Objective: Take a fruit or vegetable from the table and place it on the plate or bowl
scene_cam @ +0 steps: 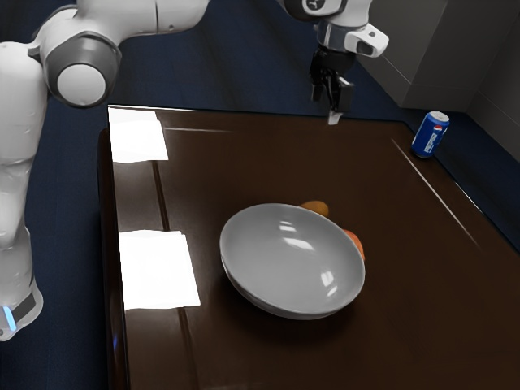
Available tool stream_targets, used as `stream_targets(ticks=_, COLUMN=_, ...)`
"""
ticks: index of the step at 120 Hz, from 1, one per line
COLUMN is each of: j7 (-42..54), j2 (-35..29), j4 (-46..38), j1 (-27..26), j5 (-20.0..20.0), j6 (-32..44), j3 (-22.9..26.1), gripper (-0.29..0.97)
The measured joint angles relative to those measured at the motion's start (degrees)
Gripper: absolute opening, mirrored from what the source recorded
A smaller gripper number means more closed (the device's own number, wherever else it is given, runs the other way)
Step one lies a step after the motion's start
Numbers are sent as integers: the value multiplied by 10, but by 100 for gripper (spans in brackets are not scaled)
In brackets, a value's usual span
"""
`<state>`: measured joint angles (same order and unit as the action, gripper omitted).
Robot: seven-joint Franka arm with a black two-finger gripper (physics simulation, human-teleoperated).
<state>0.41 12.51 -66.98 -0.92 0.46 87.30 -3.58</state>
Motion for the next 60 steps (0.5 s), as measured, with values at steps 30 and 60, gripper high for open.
stream_targets(ticks=30, j7=8, j2=-1, j4=2, j1=20, j5=-29, j6=-4, j3=4, gripper=68)
stream_targets(ticks=60, j7=12, j2=44, j4=-63, j1=-28, j5=-40, j6=6, j3=4, gripper=68)
